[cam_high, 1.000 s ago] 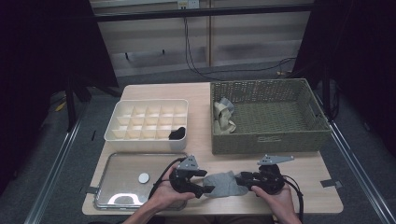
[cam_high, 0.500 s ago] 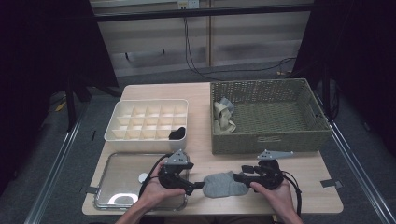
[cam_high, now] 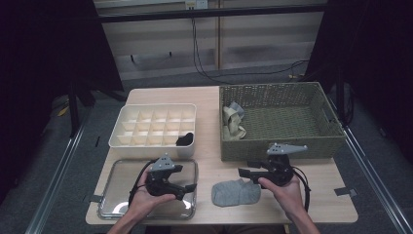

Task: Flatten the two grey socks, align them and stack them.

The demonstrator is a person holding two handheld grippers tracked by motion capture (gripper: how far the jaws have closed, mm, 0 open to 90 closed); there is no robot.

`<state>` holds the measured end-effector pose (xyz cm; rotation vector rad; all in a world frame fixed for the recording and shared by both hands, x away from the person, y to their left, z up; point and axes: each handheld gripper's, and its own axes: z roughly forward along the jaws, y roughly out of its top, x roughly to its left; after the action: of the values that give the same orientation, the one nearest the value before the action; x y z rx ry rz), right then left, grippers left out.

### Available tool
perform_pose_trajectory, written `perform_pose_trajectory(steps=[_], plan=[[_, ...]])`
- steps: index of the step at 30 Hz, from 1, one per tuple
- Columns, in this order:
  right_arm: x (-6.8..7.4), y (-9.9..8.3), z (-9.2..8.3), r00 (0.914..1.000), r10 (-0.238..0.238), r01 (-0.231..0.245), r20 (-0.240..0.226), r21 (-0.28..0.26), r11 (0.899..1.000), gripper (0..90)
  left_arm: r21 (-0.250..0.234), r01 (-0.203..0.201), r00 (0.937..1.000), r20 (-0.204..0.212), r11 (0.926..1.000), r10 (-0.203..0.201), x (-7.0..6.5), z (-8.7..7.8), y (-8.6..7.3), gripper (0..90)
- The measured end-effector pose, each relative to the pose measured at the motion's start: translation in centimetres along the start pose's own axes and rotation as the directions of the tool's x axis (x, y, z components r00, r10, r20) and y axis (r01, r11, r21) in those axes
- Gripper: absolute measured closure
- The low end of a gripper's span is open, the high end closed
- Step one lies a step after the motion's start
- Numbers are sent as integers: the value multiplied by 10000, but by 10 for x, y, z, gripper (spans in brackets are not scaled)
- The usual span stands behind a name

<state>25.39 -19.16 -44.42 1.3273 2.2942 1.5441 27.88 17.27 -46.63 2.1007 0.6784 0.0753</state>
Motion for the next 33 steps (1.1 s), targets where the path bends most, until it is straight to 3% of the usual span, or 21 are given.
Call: perform_pose_trajectory(steps=[4,6,10,14,16,20,26,33], plan=[[0,11,-3,9999,-126,127,71,-183,9998,430,-176,169,9997,159,9997,-166,1,-6,-4,153],[0,19,-6,9990,-277,287,354,-265,9992,441,-142,45,9998,215,9999,-42,2,-10,-6,173],[-6,44,-16,9975,-453,478,534,-449,9978,442,-342,13,9998,213,9994,-6,0,-18,-7,151],[-9,56,-16,9964,-608,632,591,-402,9972,441,-158,10,9991,430,9999,-3,1,-21,-9,153],[-11,63,-15,9955,-698,721,647,-332,9968,441,-222,238,9988,436,9995,-228,3,-23,-13,174],[-21,76,-11,9949,-645,668,777,-271,9974,450,-124,334,9981,520,9994,-327,6,-28,-14,184],[-41,96,-4,9937,-650,666,912,-151,9977,461,-504,588,9966,602,9970,-557,14,-35,-14,169],[-59,121,4,9926,-567,589,1076,-167,9981,453,-660,680,9976,149,9955,-671,20,-43,-18,152]])
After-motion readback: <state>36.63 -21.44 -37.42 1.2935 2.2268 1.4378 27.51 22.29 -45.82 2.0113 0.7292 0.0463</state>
